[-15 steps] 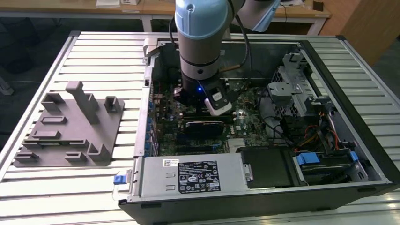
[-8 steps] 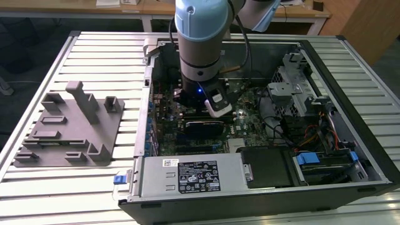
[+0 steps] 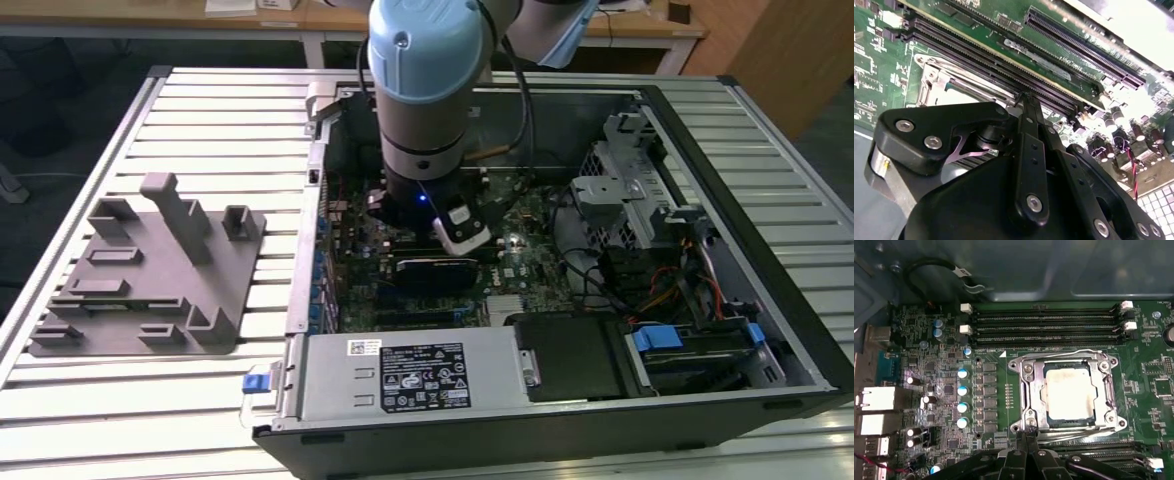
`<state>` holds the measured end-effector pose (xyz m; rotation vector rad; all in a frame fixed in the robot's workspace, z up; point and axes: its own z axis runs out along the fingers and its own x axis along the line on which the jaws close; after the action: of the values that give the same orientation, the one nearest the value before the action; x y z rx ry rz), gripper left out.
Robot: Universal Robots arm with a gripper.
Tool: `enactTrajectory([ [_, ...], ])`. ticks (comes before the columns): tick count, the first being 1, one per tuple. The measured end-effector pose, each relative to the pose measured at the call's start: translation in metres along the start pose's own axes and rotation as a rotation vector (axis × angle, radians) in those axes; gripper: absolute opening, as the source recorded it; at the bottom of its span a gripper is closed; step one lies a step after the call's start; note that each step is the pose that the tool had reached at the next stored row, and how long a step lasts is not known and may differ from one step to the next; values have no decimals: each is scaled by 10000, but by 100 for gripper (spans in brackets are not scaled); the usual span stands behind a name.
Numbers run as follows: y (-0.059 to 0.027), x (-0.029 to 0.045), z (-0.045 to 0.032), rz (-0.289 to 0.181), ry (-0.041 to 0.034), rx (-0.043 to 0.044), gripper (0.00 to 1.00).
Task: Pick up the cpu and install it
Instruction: 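Install the second cpu locking lever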
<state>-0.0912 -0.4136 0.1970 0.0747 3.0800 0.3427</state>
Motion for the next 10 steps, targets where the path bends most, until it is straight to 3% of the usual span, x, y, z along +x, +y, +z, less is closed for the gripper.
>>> enactTrajectory([
  [10,-5,24,33,4,-2,-143,11],
])
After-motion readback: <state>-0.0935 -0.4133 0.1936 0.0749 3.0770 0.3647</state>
